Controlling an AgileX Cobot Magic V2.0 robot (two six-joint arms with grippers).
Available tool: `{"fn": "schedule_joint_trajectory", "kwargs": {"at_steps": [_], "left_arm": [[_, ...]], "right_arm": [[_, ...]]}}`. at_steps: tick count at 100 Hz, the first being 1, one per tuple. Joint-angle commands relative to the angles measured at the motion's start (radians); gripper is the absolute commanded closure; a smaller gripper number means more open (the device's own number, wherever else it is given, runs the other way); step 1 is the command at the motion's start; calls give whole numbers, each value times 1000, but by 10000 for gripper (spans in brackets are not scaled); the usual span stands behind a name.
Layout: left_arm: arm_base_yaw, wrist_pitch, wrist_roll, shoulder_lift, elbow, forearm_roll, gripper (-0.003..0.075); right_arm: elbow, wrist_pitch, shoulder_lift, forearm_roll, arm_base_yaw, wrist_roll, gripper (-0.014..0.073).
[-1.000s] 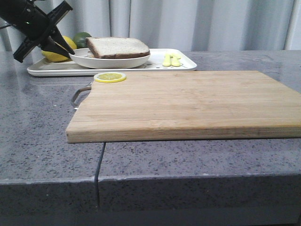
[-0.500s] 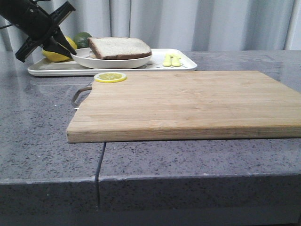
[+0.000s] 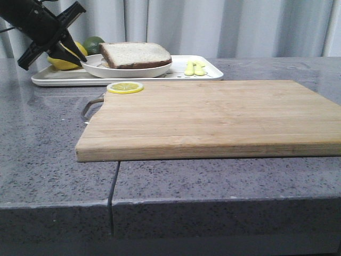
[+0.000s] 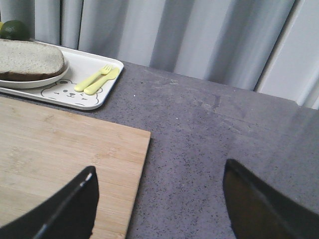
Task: Place bread and move sandwich to tray
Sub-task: 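Lower the plate onto the white tray beside the lemon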
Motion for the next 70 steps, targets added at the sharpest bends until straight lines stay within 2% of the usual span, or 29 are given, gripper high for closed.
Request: {"fn": "schedule_joint_trajectory", "kwargs": {"at_steps": [1,38,70], "left_arm": [[-8,-36,-12,-73,-39,-34,592],[-6,-15,-12,-73,-39,-28,353],[13,16,-10,-100,-39,-25,330]], "right_arm": [[-26,-85,8,-12,-8,1,74],[-26,-85,8,-12,-8,1,74],[-26,-85,8,-12,-8,1,74]]}}
